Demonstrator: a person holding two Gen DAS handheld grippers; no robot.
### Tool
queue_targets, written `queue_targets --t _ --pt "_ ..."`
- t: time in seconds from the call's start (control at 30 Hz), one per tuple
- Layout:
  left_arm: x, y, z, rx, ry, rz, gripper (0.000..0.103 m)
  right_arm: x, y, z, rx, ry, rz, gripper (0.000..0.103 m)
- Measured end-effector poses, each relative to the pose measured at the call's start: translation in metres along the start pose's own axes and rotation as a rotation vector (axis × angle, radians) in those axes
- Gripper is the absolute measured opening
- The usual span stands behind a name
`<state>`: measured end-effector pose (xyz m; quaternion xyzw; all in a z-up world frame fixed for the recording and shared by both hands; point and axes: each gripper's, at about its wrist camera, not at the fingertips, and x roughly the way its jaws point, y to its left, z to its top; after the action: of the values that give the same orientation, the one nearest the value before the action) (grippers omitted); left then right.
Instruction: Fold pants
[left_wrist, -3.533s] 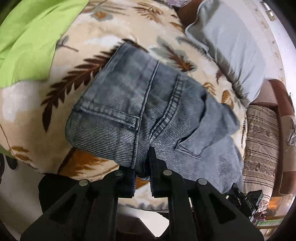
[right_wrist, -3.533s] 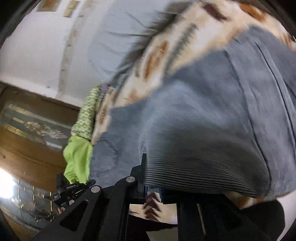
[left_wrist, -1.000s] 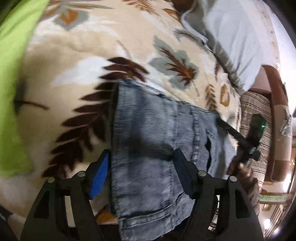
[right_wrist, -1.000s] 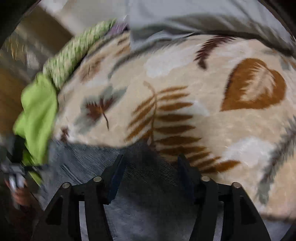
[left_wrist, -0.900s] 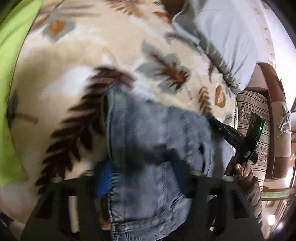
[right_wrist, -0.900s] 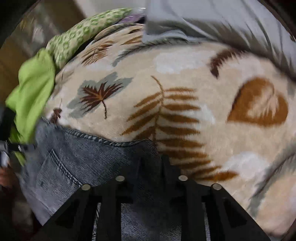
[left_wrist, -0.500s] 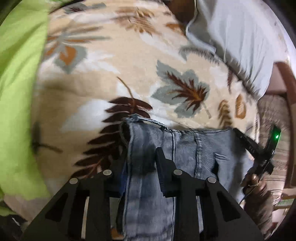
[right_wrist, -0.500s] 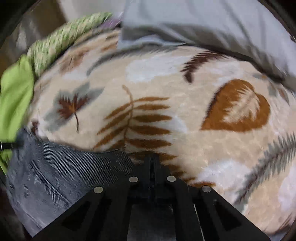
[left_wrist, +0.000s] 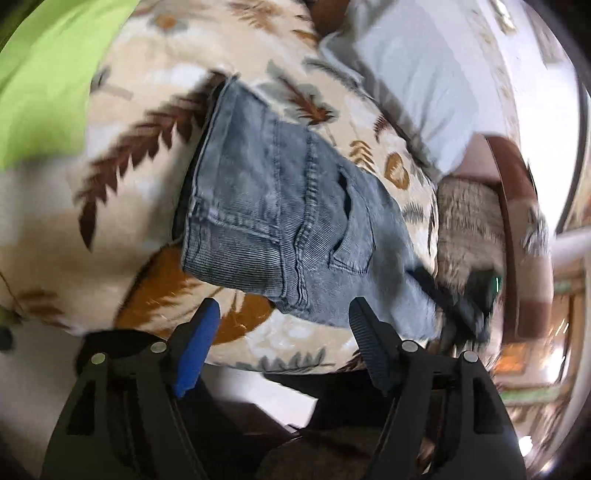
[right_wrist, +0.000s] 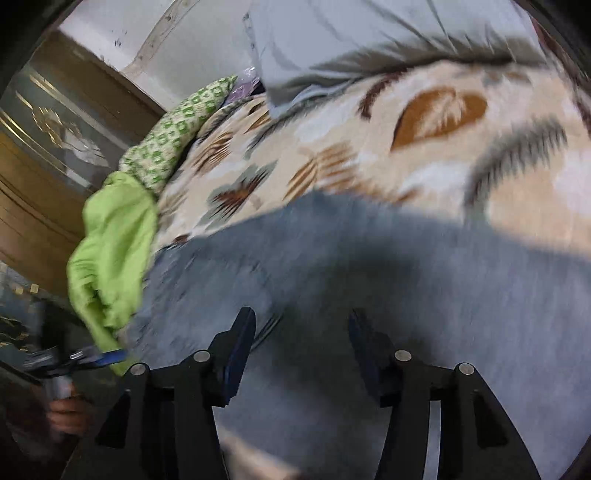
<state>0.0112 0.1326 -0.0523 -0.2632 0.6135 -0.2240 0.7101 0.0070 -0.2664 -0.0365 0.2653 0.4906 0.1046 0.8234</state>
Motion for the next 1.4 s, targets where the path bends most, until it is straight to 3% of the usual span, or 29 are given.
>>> queue_targets --t 0.13,0.2,0.27,0.37,0.4,0.47,0.5,0.53,0.67,0.73,0.8,0.87,0.97,1.03,1.13,1.3,1.4 --pt "0.012 -0.001 0.009 -0.041 0.0 -0.009 0.072 -0.017 0.006 -0.048 0.088 0.054 0.131 0.074" --pt "0.019 -0.002 0.012 -0.049 0.003 0.004 0.072 -0.013 0.007 -0.071 0.121 0.111 0.2 0.076" --pt "0.028 -0.002 0.016 -0.06 0.011 0.022 0.072 -0.002 0.004 -0.088 0.16 0.163 0.216 0.076" --pt "0.036 0.001 0.019 -0.081 0.025 0.034 0.067 0.013 -0.009 -0.094 0.251 0.161 0.228 0.076" --pt "0.035 0.002 0.018 -0.084 0.024 0.034 0.063 0.016 -0.014 -0.093 0.29 0.145 0.262 0.072" --pt "0.035 -0.001 0.022 -0.085 0.018 0.046 0.055 0.023 -0.026 -0.093 0.377 0.121 0.282 0.055" --pt "0.034 -0.003 0.024 -0.084 0.015 0.04 0.032 0.026 -0.03 -0.092 0.405 0.118 0.293 0.023" --pt "0.029 -0.007 0.029 -0.073 0.008 0.039 0.009 0.027 -0.032 -0.091 0.425 0.111 0.313 0.005" --pt "0.014 -0.021 0.042 0.01 -0.064 0.099 0.01 0.009 -0.014 -0.072 0.33 0.014 0.304 0.005" --pt "0.028 -0.018 0.041 0.038 -0.039 0.194 0.01 0.016 -0.015 -0.07 0.335 0.029 0.288 0.008" --pt "0.043 -0.01 0.035 0.046 -0.002 0.266 0.011 0.034 -0.02 -0.077 0.363 0.101 0.262 0.008" --pt "0.048 -0.003 0.027 0.059 -0.01 0.29 0.019 0.041 -0.024 -0.084 0.376 0.137 0.256 0.009" --pt "0.036 -0.002 0.022 0.07 -0.05 0.284 0.032 0.027 -0.03 -0.087 0.382 0.104 0.257 0.024" --pt "0.028 -0.004 0.019 0.09 -0.058 0.276 0.043 0.007 -0.038 -0.086 0.381 0.052 0.24 0.041" --pt "0.025 -0.007 0.016 0.098 -0.052 0.261 0.058 -0.042 -0.066 -0.094 0.401 -0.077 0.149 0.047" --pt "0.037 -0.006 0.017 0.075 -0.02 0.274 0.059 -0.14 -0.142 -0.131 0.573 -0.36 -0.088 0.05" --pt "0.046 -0.006 0.016 0.06 0.007 0.301 0.059 -0.177 -0.179 -0.155 0.697 -0.473 -0.153 0.05"
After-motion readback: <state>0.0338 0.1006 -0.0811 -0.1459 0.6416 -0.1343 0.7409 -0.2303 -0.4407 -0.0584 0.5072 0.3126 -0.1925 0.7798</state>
